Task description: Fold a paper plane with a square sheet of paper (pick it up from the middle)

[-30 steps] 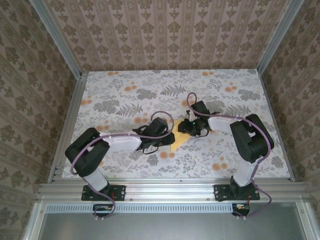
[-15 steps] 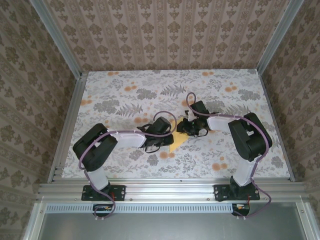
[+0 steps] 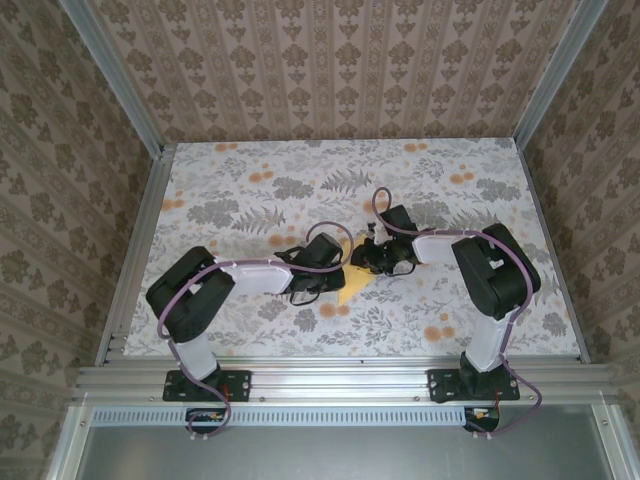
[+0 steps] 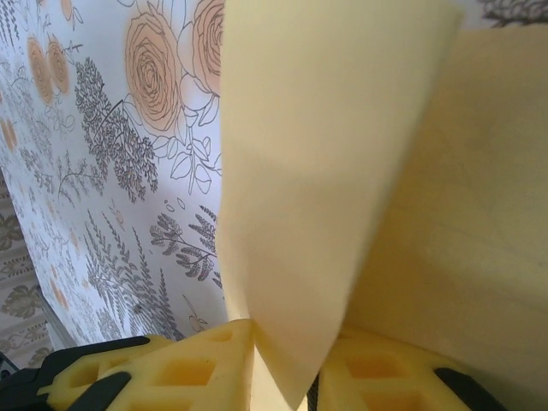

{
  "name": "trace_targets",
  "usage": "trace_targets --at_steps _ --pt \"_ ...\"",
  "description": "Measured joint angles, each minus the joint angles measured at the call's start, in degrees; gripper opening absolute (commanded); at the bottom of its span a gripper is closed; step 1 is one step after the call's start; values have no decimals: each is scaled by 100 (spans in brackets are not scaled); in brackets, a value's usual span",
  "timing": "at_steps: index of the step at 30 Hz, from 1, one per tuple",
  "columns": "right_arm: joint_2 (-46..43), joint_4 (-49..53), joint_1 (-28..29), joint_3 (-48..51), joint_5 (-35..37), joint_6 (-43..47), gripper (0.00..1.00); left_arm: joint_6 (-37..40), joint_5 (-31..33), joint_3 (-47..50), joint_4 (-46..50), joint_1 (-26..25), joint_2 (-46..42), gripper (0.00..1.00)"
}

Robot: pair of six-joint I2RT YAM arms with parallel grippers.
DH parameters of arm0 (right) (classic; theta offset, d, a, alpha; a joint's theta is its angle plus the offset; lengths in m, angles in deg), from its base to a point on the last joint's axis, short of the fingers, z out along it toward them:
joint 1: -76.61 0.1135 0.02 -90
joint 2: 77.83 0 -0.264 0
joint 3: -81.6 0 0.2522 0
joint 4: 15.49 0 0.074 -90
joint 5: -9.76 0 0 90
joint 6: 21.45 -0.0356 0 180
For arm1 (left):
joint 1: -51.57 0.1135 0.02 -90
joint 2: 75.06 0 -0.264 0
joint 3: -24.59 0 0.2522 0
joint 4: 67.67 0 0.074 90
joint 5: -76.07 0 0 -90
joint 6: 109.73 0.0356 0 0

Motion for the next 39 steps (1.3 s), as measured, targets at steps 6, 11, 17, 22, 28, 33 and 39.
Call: trace_targets --at_steps 6,11,17,22,28,33,39 --pt "-2 192 42 -48 52 136 2 72 0 -2 146 170 -192 30" --pt "-291 1163 61 -463 658 734 0 162 129 177 372 632 -1222 43" --pt "-953 2380 168 -1276 1980 1526 0 192 291 721 702 1353 -2210 52" --pt "-1064 3279 619 -1902 3595 2076 0 192 326 1204 1174 1937 -2796 59" --pt "-728 4079 1294 -2608 5735 2599 0 192 348 1440 1639 2448 -3650 62" --pt "280 4288 1843 -3045 7047 2920 1 197 341 1541 1987 2949 -4210 64" --pt "1388 4474 2483 -3279 7713 3021 3 262 262 1578 2496 3480 -4704 65"
